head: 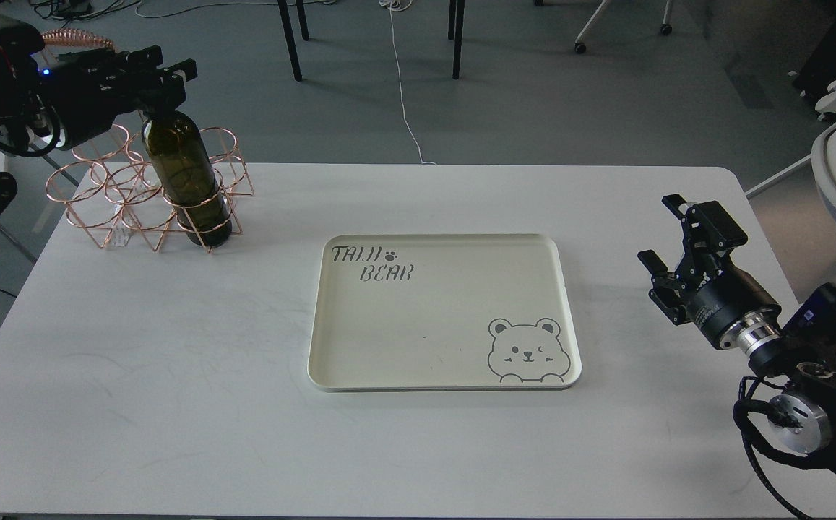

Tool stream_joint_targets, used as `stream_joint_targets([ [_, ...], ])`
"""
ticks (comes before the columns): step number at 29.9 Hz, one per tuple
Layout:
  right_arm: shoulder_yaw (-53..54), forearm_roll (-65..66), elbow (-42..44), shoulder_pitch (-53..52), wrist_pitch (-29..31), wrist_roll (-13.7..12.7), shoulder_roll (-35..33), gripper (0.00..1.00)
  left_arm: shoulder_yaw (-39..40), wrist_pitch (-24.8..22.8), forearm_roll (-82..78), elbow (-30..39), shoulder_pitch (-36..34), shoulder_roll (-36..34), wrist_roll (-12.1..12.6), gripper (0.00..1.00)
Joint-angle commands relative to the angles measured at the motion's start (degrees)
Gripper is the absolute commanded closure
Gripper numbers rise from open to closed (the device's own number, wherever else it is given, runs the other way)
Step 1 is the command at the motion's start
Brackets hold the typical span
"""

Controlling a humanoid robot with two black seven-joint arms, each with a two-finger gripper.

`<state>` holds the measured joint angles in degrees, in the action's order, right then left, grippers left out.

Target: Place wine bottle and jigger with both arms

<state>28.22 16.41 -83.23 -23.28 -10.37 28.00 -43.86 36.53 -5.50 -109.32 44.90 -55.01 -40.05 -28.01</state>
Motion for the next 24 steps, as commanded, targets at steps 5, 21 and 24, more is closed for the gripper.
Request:
stream_joint_targets([
  [5, 0.08, 0.02, -0.09, -0.02, 0.0, 0.0, -0.08, 0.02, -0.23, -0.74, 4.73, 1.16, 1.13, -2.92, 0.01, 0.02],
  [21, 3.07, 0.02, 1.31, 0.07, -0.26, 0.0, 3.08, 0.02, 3.98, -0.21, 40.1, 29.17, 19.05, -18.93, 0.01, 0.02],
  [24, 3.16, 0.02, 2.63, 0.07, -0.35, 0.0, 5.36, 0.02, 6.44, -0.21, 51.37, 36.56, 23.27, -16.92, 0.01, 0.02],
])
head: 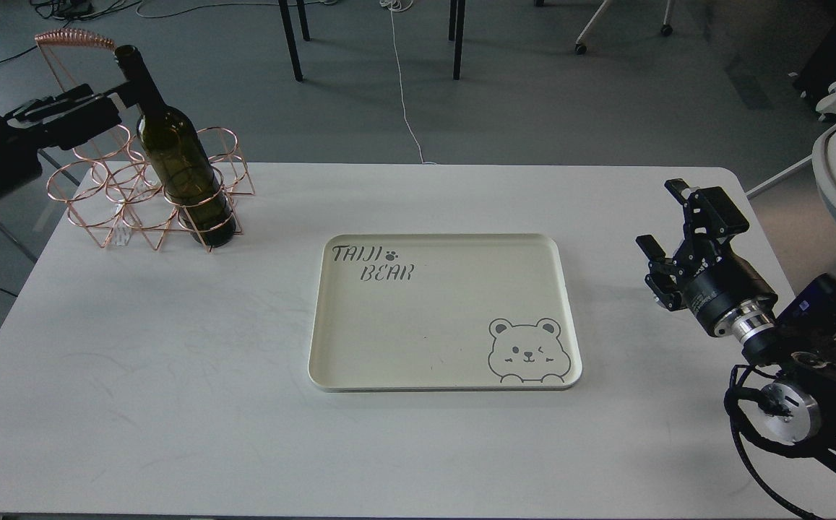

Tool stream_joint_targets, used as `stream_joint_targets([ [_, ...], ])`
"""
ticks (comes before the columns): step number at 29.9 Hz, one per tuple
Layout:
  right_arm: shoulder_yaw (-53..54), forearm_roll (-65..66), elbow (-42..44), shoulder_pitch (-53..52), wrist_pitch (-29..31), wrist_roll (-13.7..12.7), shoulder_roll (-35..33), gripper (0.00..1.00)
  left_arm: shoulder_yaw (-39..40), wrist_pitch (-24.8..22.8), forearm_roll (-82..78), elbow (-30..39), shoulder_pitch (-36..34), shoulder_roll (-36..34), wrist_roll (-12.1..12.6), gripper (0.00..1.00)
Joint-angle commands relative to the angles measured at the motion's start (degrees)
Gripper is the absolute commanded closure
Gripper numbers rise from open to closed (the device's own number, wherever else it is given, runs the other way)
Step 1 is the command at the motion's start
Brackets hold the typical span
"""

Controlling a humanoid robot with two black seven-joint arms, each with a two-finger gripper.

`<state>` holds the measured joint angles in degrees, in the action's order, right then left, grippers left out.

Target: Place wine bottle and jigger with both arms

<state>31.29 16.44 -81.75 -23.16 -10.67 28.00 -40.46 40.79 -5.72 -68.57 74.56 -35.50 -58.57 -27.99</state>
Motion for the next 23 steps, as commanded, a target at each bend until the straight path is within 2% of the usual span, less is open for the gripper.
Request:
stream_joint_targets([
  [1, 0.08, -0.01, 1.5, -0.05, -0.06, 0.0, 2.49, 0.02, 2.97, 0.01, 13.08, 8.74, 5.42, 3.62, -0.01, 0.02],
  [4, 0.78, -0.01, 1.77, 0.04, -0.06, 0.0, 3.46, 0.02, 6.04, 0.18, 16.71, 11.05, 11.04, 11.43, -0.01, 0.02],
  [11, 2.02, -0.01, 1.77, 0.57, -0.06, 0.0, 3.99, 0.02, 16.77, -0.52, 17.5, 10.7, 24.15, 30.51, -0.01, 0.02],
  [14, 2.28, -0.01, 1.77, 1.01, -0.23, 0.0, 4.08, 0.02, 19.58, -0.52, 19.69, 8.16, 26.88, 37.19, 6.43, 0.02],
  [16, 2.37, -0.09, 1.77, 1.18, -0.67, 0.0, 4.08, 0.02, 20.99, -0.61, 20.75, 5.44, 27.33, 39.75, 8.73, 0.02],
  [20, 1.93, -0.09, 1.77, 1.45, -0.76, 0.0, 4.08, 0.02, 23.54, -0.69, 21.55, 0.07, 27.24, 43.27, 9.18, 0.02],
  [23, 1.93, -0.18, 1.77, 1.89, -0.76, 0.0, 4.08, 0.02, 24.07, -1.74, 22.86, -0.64, 27.24, 43.37, 9.18, 0.02],
])
